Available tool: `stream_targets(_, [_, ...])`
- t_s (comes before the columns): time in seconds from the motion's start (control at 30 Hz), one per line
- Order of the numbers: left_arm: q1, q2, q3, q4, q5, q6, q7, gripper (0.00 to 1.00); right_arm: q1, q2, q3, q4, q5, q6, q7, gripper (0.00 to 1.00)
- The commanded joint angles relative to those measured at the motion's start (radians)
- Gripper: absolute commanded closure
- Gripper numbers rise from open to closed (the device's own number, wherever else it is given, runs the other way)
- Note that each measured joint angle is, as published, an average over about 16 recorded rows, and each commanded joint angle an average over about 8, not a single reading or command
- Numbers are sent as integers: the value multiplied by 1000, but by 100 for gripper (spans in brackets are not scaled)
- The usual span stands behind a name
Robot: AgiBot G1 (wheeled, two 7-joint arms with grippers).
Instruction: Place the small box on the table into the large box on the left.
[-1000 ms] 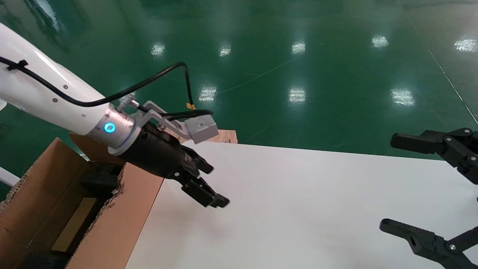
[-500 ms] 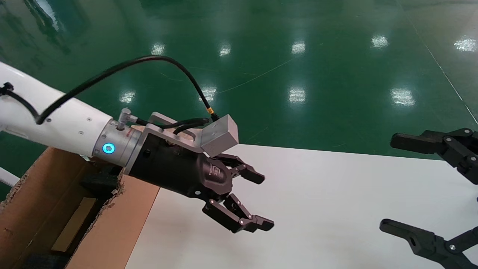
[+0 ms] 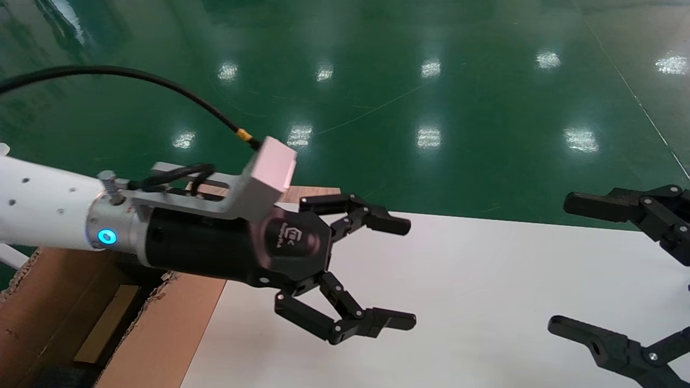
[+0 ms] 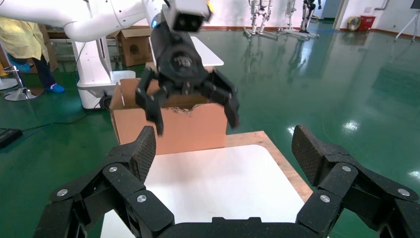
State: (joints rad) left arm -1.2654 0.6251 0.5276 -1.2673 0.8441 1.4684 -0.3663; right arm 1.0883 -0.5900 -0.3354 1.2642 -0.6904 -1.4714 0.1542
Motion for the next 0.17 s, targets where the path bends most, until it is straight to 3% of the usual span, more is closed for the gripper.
stream_targets(0.03, [68,-5,-89,-6,-41,10,64,0,0,0,0,0,0,0,0,0])
stream_targets(0.17, [126,-9,-163,-11,-75,18,118,0,0,0,0,0,0,0,0,0])
